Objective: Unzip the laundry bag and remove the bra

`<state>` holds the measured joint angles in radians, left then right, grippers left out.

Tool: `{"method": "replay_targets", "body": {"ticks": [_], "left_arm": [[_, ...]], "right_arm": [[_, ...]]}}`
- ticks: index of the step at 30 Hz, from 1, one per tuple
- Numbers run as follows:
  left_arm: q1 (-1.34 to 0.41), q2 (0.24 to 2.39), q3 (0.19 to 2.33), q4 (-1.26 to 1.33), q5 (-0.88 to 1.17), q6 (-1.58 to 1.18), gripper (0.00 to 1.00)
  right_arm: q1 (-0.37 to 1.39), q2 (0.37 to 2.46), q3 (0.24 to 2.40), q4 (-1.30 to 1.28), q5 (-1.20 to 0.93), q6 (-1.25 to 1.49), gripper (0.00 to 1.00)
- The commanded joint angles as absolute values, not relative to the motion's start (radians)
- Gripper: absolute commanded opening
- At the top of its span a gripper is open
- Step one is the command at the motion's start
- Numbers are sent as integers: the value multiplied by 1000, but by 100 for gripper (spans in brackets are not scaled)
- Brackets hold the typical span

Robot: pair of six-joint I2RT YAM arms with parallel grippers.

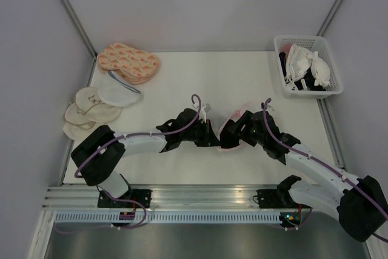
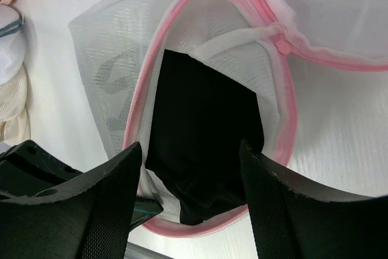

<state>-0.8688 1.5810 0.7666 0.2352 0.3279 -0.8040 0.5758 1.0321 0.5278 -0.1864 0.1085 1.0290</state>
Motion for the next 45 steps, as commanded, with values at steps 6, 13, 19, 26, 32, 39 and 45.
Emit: {"method": "replay_targets", "body": {"ticks": [6, 13, 19, 26, 32, 39, 45], "left_arm": [[-910, 1586, 764, 339, 287, -893, 8], [-927, 1592, 764, 345, 276, -904, 9], [-939, 1626, 764, 382, 293, -922, 8], [-945, 1626, 750, 396, 293, -933, 7], [-942, 1618, 744, 371, 268, -914, 7], [-928, 1591, 739, 315, 216, -882, 7], [-897, 1577, 729, 291, 206, -867, 6]], "right_arm": [[577, 980, 454, -206, 109, 1043, 68], [577, 1006, 417, -163, 94, 1049, 65], [577, 1061, 394, -72, 51, 1054, 47], [577, 1129, 416, -21, 11, 1037, 0], [577, 988, 486, -170, 9, 960, 0], [574, 821, 643, -445, 121, 847, 0], [569, 762, 820, -592, 265, 770, 0]]}}
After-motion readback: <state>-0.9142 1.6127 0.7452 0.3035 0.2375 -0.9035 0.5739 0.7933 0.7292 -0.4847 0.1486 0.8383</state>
